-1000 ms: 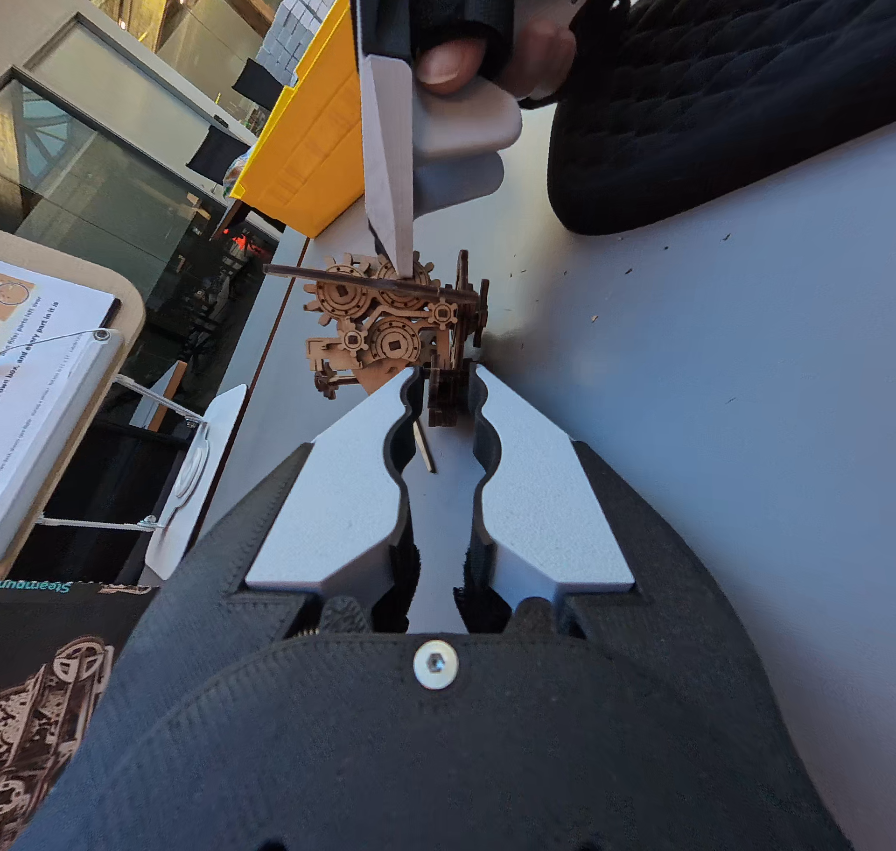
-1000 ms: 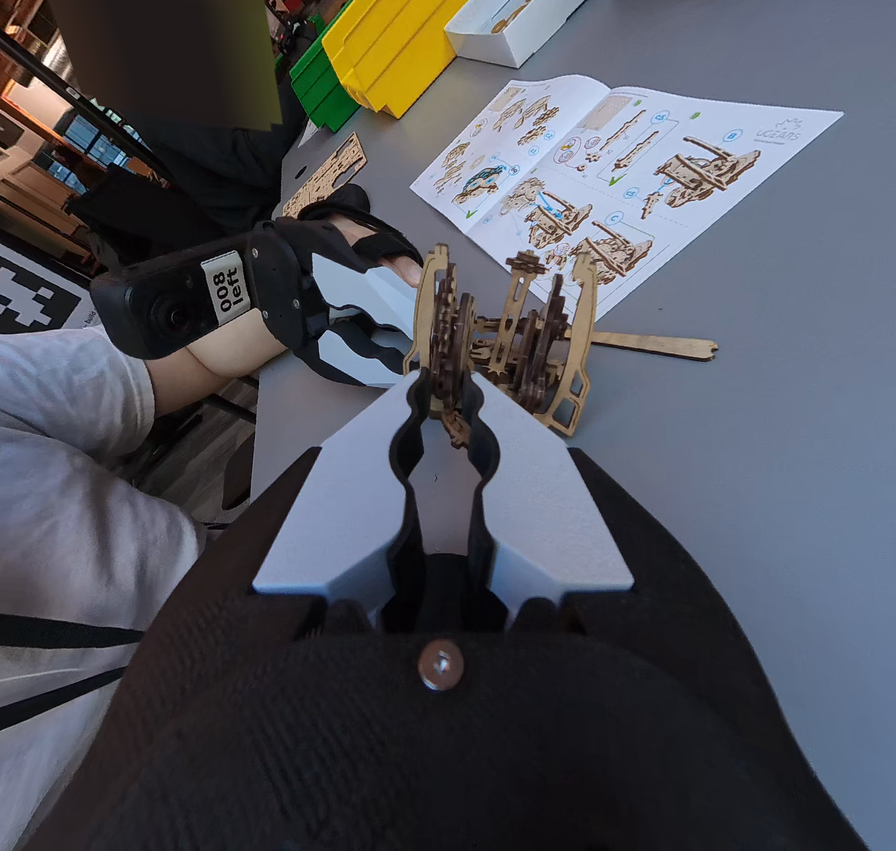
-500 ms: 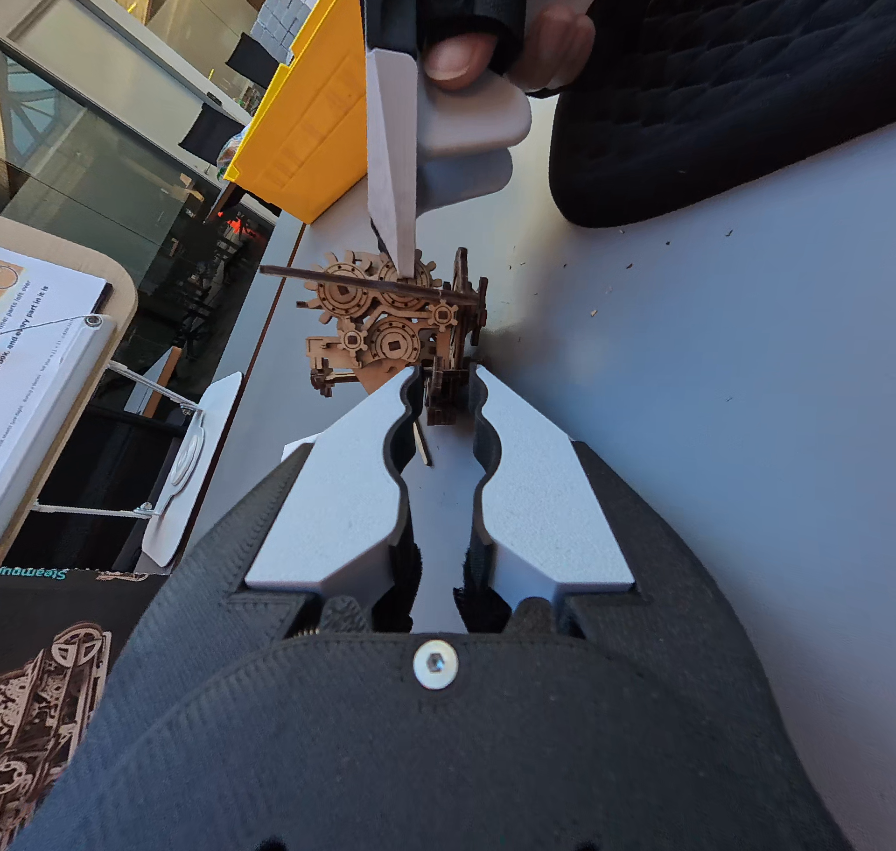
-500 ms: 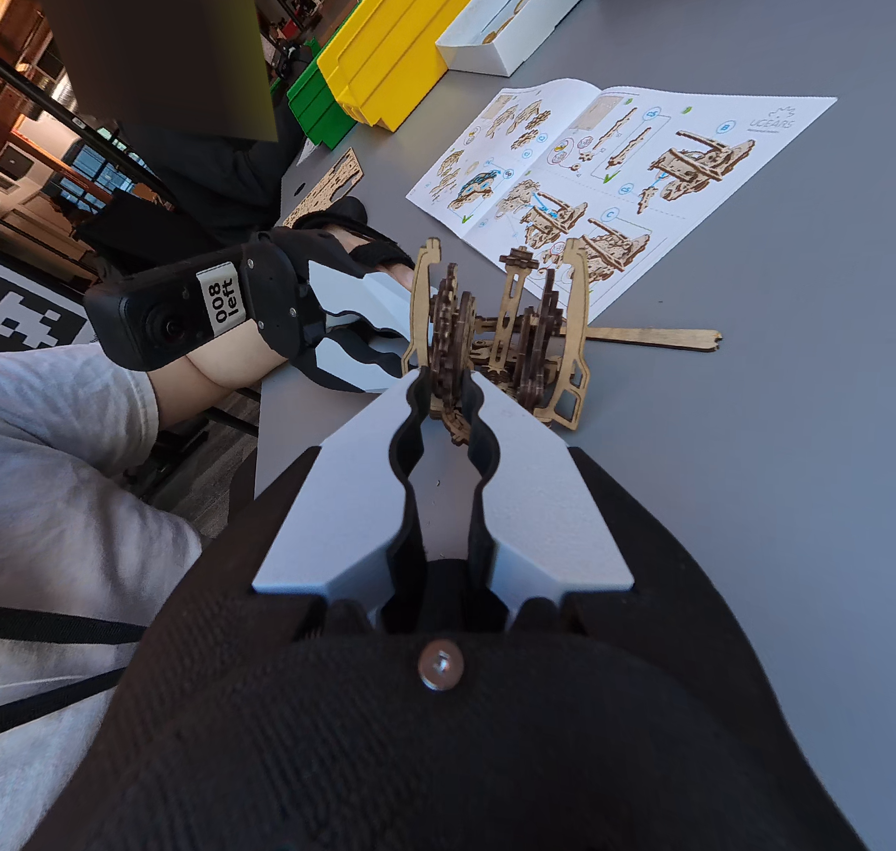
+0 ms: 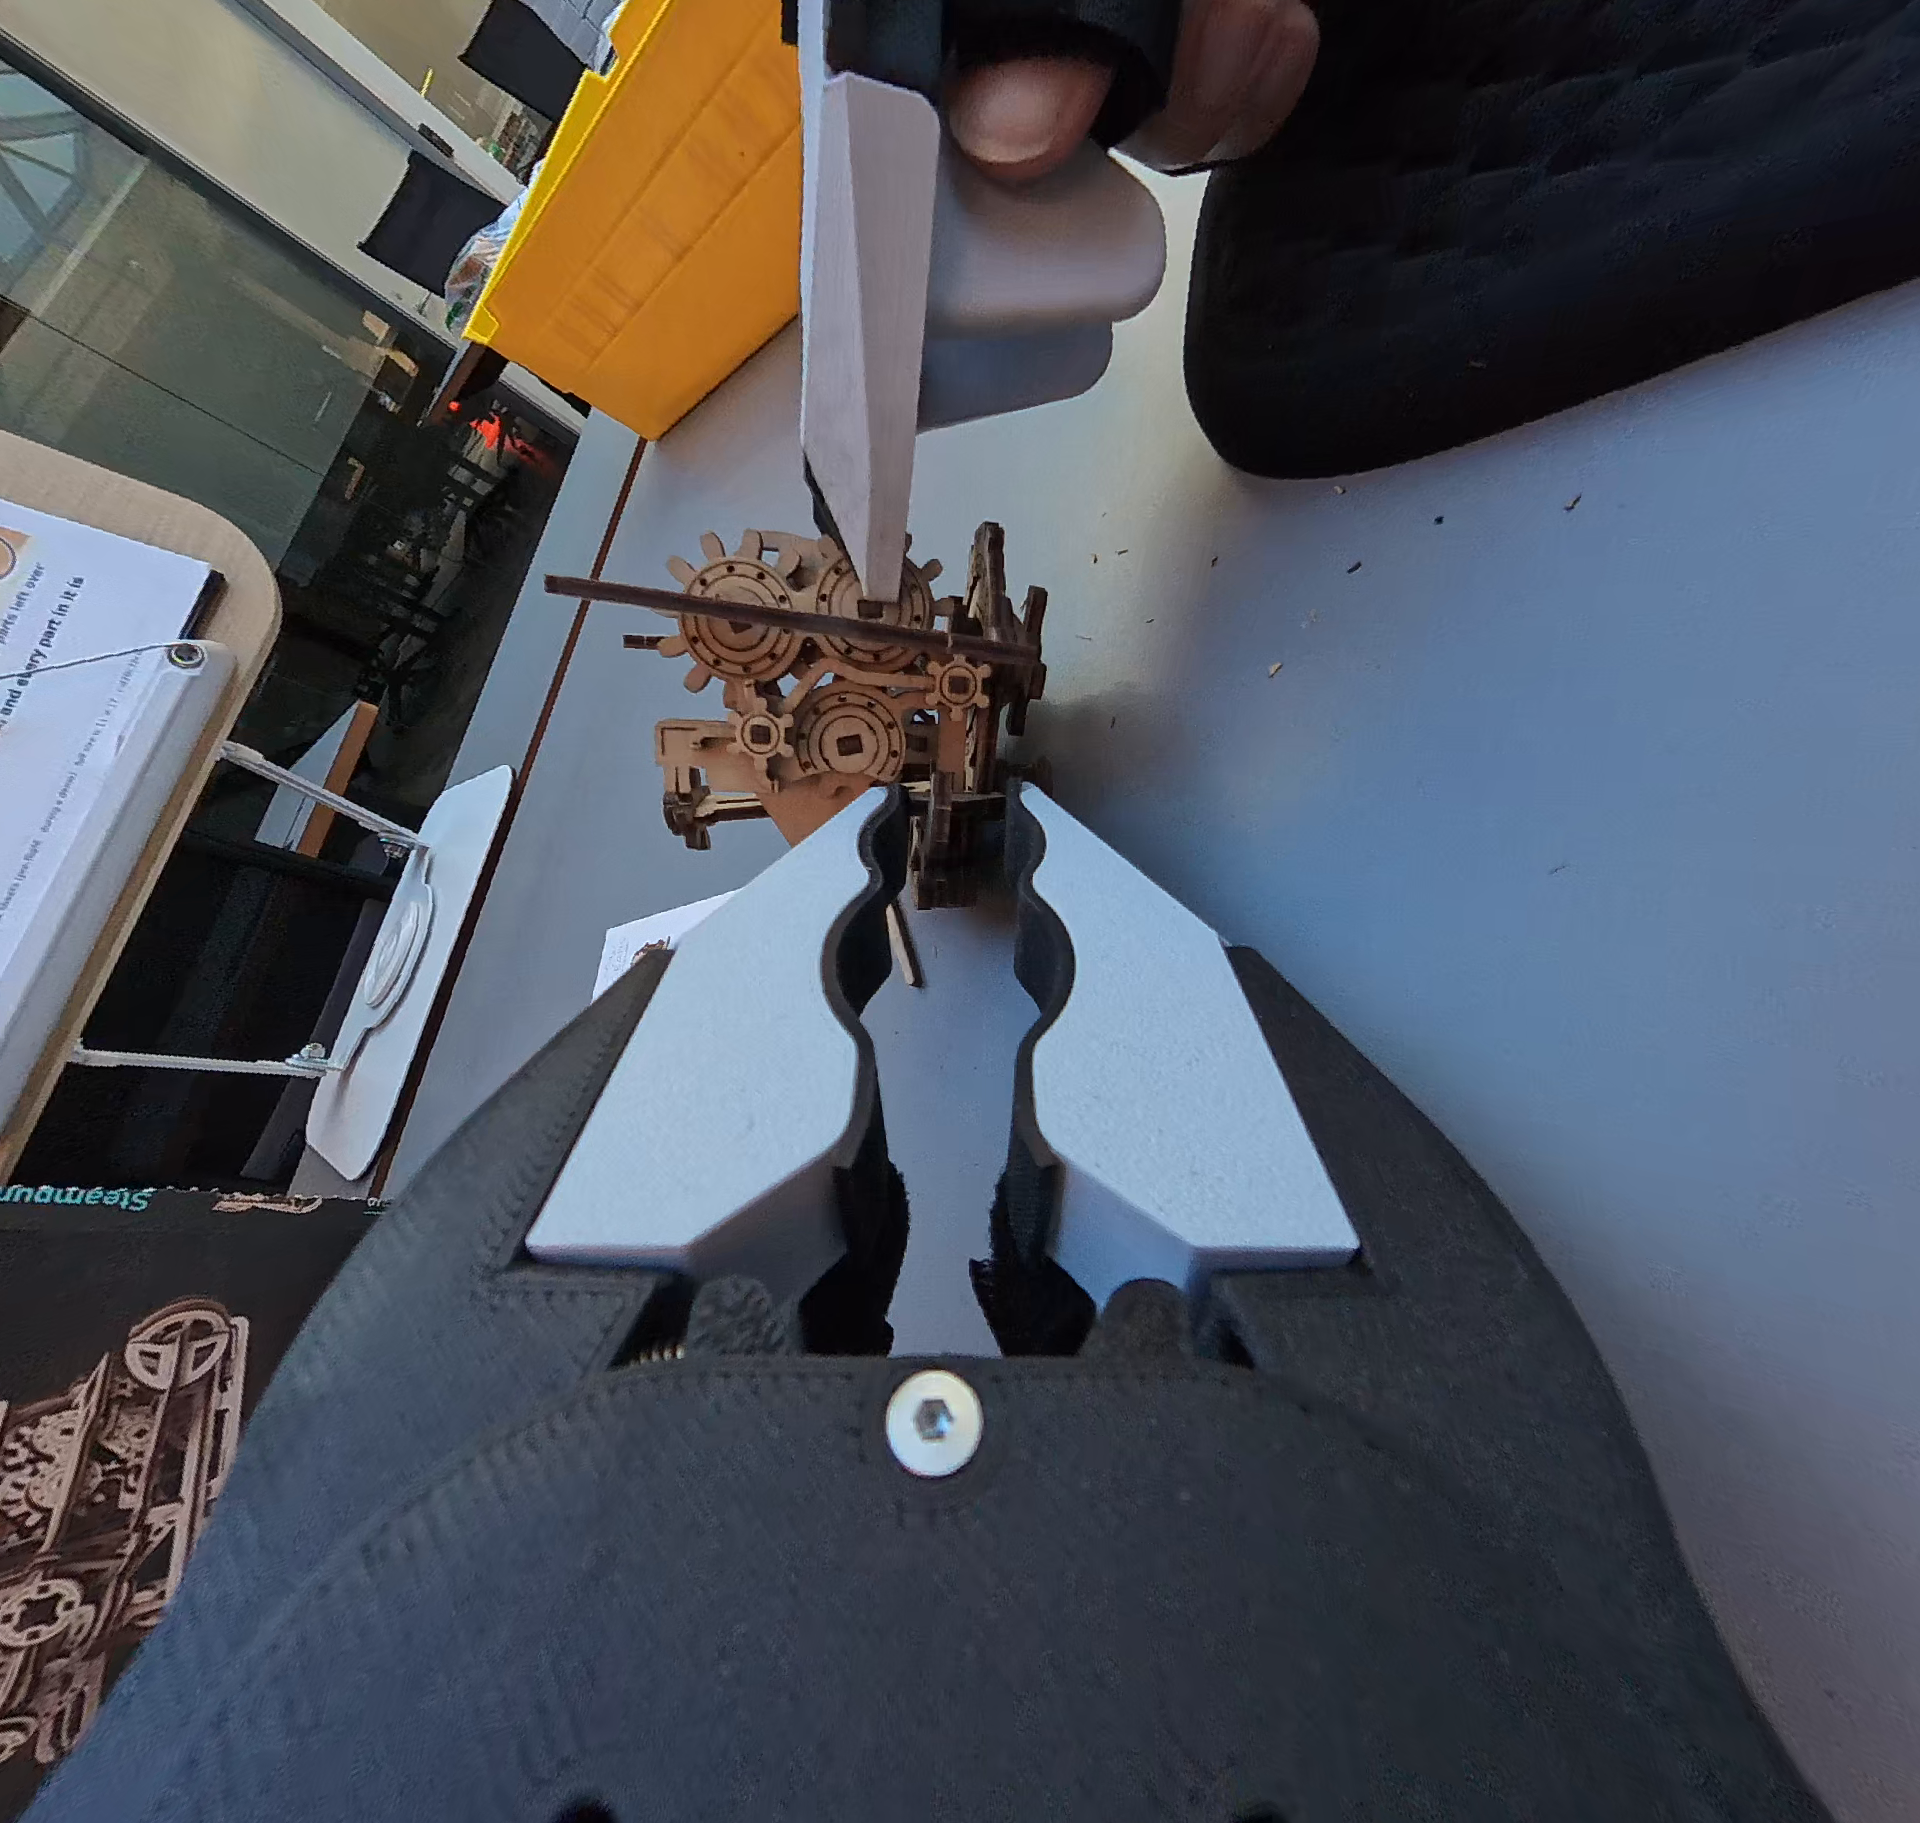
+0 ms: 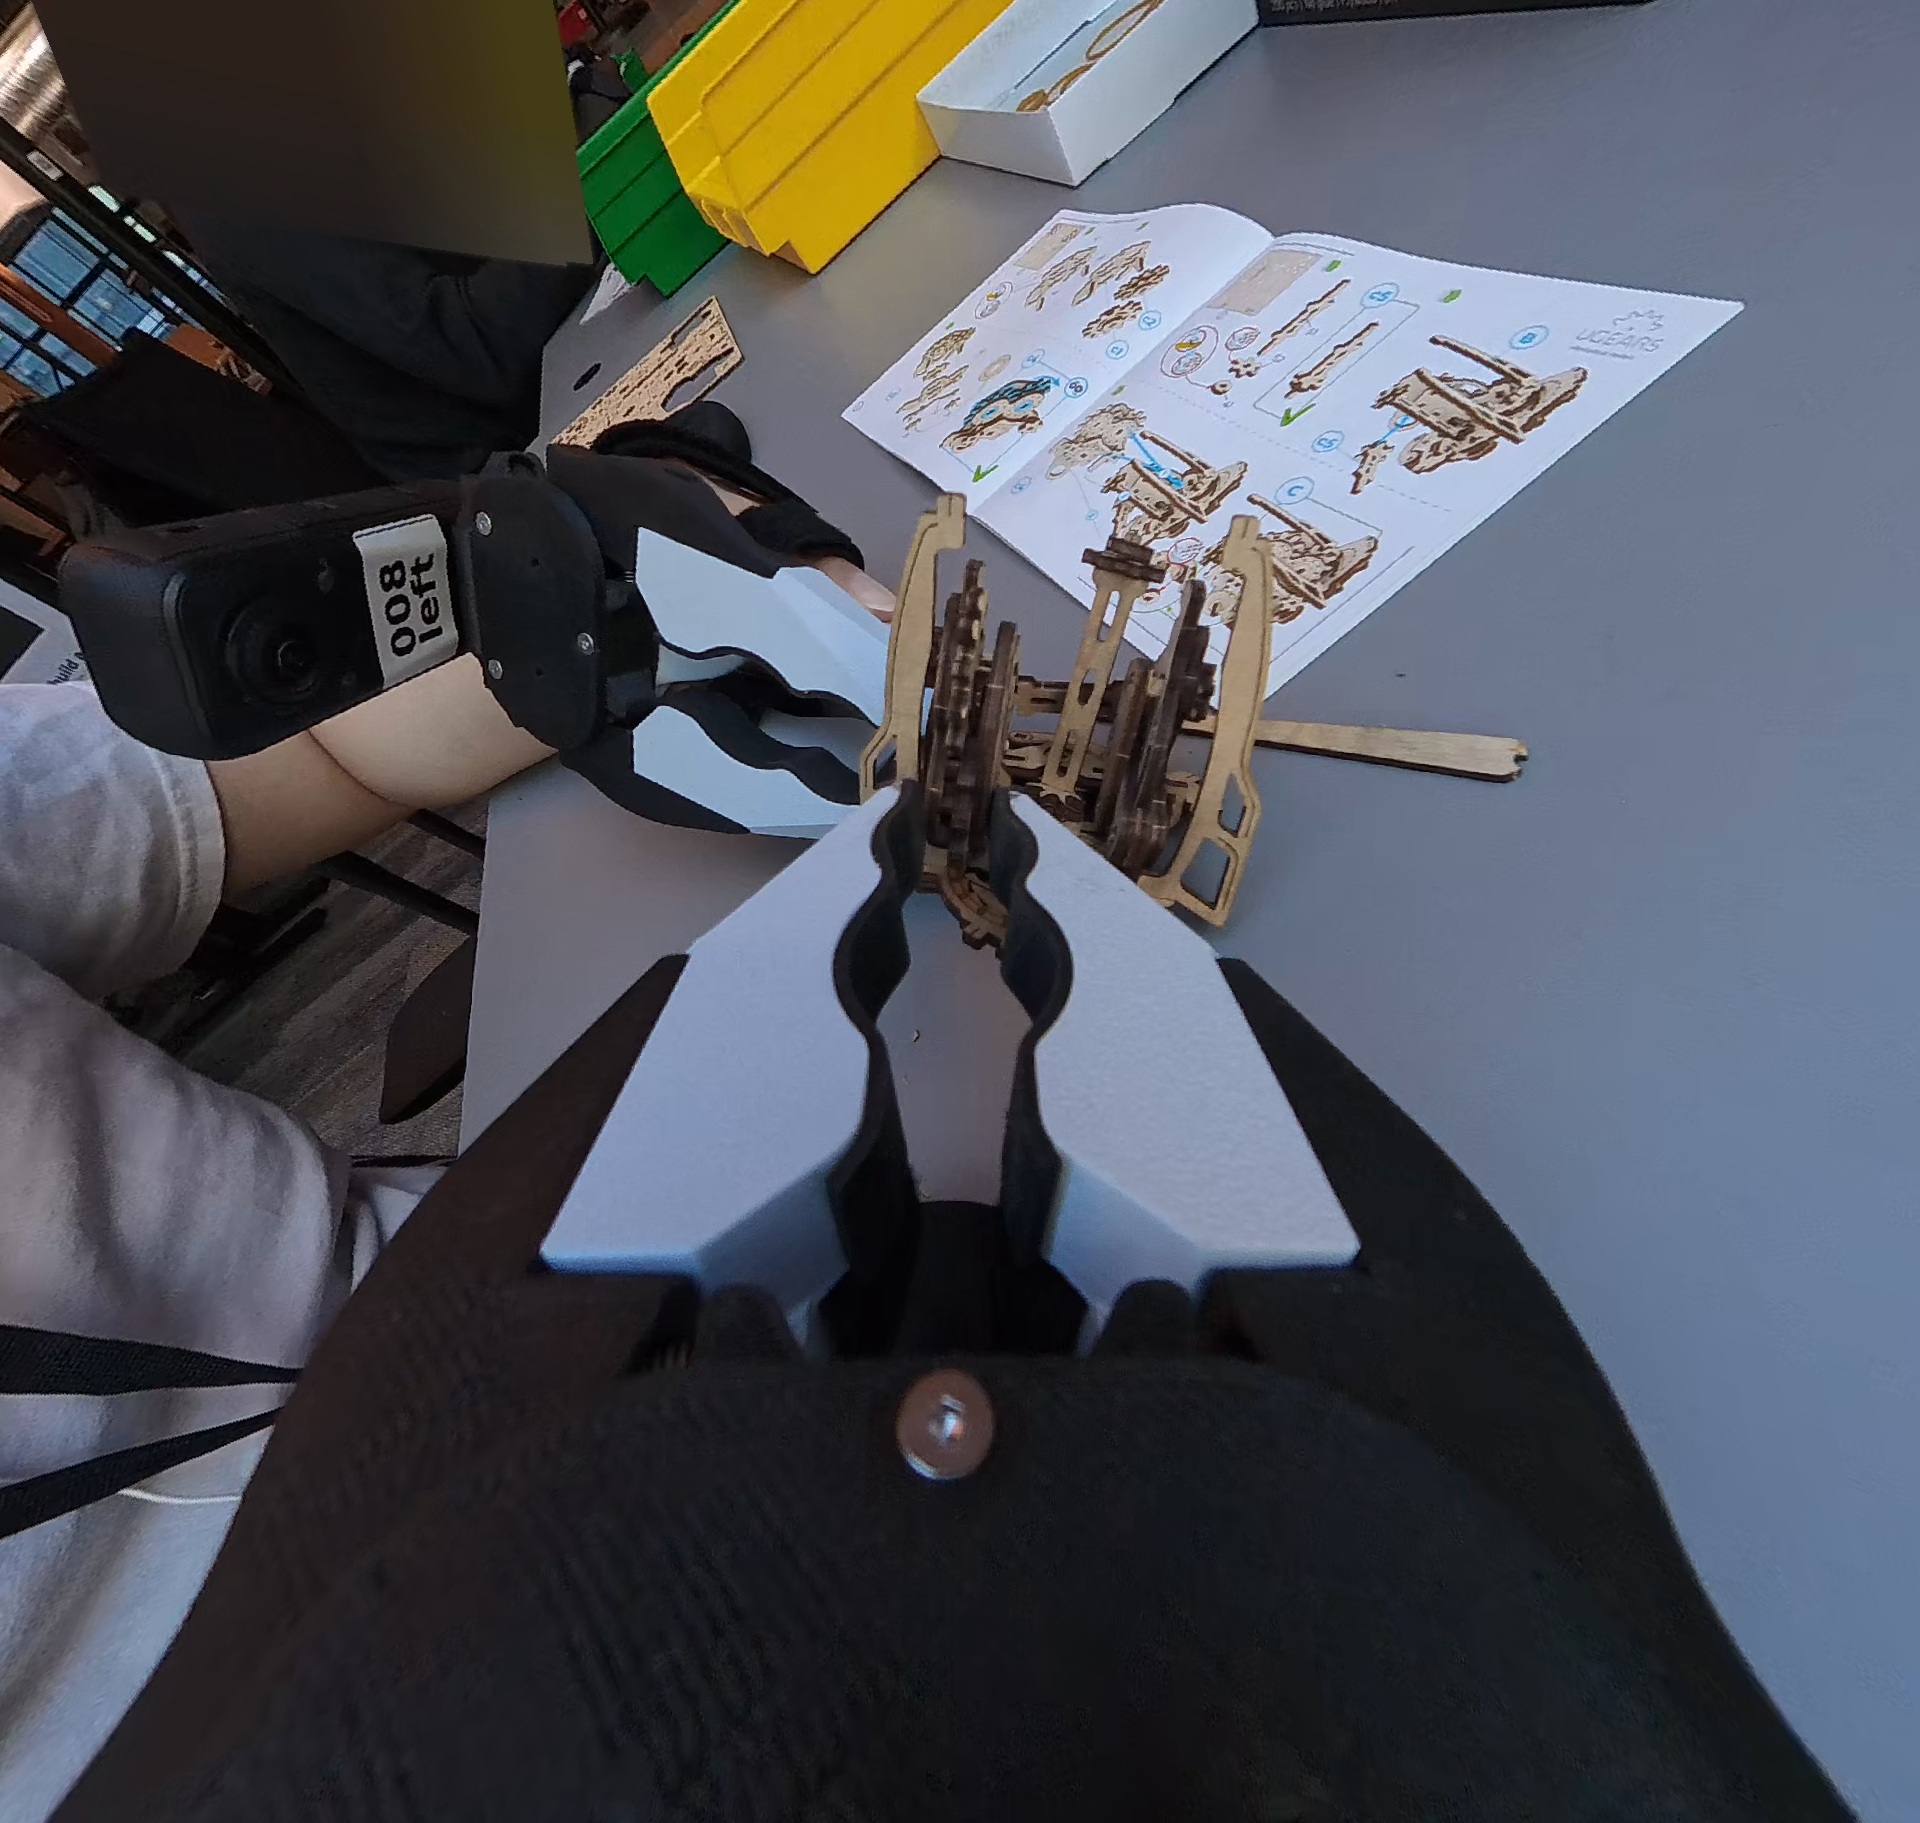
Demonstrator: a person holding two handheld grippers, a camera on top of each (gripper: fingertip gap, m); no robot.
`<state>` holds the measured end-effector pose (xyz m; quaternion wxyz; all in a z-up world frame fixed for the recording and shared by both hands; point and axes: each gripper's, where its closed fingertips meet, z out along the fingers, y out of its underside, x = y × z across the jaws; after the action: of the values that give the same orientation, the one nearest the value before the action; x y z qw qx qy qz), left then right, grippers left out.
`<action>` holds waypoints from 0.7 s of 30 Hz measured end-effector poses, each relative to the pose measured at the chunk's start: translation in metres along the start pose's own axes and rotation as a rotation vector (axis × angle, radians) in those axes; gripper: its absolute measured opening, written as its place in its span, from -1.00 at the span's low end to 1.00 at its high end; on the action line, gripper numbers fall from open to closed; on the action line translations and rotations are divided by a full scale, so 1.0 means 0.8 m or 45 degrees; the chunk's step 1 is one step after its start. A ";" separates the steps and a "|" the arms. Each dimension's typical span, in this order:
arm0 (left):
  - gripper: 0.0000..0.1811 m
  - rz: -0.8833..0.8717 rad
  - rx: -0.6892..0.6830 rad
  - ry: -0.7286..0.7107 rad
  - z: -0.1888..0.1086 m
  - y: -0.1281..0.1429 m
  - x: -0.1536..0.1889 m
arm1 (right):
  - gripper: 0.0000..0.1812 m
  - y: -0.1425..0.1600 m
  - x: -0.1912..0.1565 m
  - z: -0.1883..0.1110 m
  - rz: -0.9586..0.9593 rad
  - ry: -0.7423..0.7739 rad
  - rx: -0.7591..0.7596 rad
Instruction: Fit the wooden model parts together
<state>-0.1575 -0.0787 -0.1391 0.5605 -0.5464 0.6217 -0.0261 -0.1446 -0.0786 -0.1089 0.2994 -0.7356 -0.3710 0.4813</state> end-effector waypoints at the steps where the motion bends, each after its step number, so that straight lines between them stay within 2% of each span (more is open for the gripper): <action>1: -0.82 0.005 -0.001 -0.002 0.000 0.000 0.000 | -0.88 0.000 0.000 0.000 -0.003 0.003 0.001; 21: -0.82 0.045 -0.012 0.002 0.000 0.001 -0.001 | -0.88 -0.002 0.001 0.002 0.043 -0.033 -0.029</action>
<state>-0.1582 -0.0782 -0.1393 0.5578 -0.5381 0.6317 -0.0138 -0.1463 -0.0770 -0.1085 0.2780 -0.7388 -0.3678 0.4916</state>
